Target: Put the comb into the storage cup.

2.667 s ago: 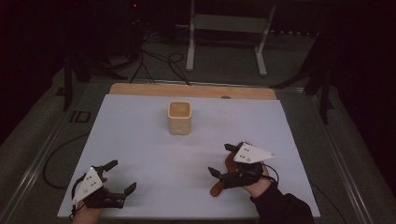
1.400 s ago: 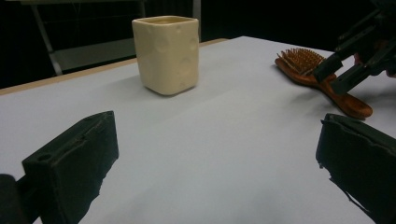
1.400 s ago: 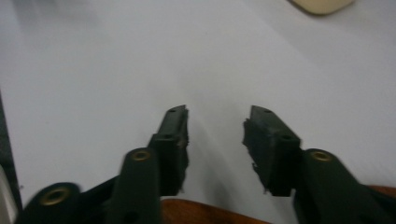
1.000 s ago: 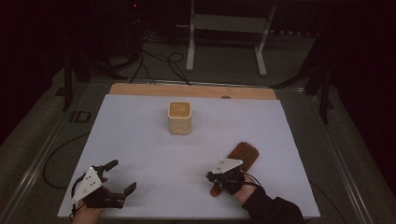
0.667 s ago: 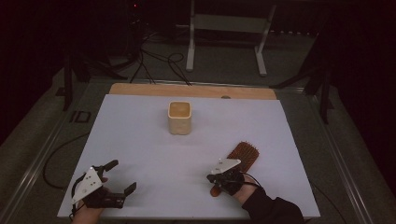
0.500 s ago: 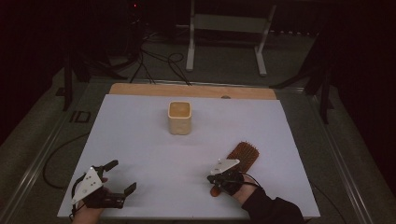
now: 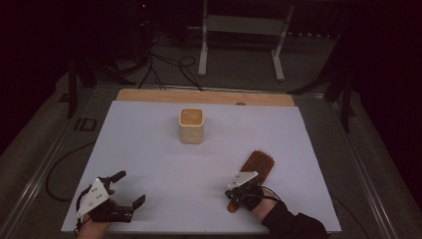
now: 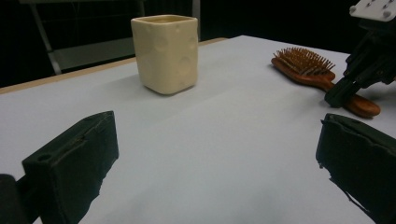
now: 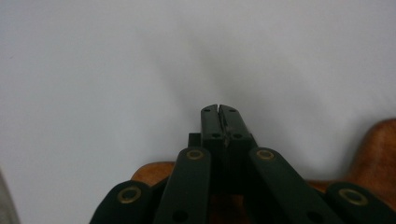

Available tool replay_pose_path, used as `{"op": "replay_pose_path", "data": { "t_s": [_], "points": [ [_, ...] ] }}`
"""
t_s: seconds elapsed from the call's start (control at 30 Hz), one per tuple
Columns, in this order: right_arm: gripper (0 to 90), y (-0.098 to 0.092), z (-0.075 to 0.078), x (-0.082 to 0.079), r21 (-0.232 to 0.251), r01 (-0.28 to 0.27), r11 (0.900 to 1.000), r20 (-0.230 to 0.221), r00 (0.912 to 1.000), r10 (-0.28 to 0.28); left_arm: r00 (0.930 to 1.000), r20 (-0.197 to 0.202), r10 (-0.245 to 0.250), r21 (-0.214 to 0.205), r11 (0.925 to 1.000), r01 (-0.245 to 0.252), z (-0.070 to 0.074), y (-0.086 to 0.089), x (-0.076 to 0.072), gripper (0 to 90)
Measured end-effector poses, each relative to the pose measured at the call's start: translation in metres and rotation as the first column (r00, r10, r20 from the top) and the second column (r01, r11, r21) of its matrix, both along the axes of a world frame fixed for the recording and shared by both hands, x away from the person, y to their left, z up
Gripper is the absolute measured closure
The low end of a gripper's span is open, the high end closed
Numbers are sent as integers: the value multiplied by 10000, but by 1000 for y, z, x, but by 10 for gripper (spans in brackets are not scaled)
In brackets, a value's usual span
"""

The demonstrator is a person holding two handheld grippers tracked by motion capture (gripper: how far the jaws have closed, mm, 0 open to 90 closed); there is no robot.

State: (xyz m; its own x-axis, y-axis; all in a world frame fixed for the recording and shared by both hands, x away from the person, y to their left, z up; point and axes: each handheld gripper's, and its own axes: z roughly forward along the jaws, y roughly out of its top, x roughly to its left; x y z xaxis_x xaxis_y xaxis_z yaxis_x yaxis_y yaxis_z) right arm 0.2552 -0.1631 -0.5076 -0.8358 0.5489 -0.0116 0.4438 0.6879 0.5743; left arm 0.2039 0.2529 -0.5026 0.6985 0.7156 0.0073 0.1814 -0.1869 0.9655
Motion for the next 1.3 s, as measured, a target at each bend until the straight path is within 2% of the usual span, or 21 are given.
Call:
{"op": "replay_pose_path", "data": {
  "t_s": [0.7,1.3],
  "points": [
    [900,-57,7,-16,-194,805,9966,-156,9966,-808,10000,-20,28,8,10000,-28,0,-1,1,0],
    [900,-102,11,-9,-226,1997,9796,56,9799,-1996,10000,-75,8,33,10000,-8,-1,-1,2,0]
  ]
}}
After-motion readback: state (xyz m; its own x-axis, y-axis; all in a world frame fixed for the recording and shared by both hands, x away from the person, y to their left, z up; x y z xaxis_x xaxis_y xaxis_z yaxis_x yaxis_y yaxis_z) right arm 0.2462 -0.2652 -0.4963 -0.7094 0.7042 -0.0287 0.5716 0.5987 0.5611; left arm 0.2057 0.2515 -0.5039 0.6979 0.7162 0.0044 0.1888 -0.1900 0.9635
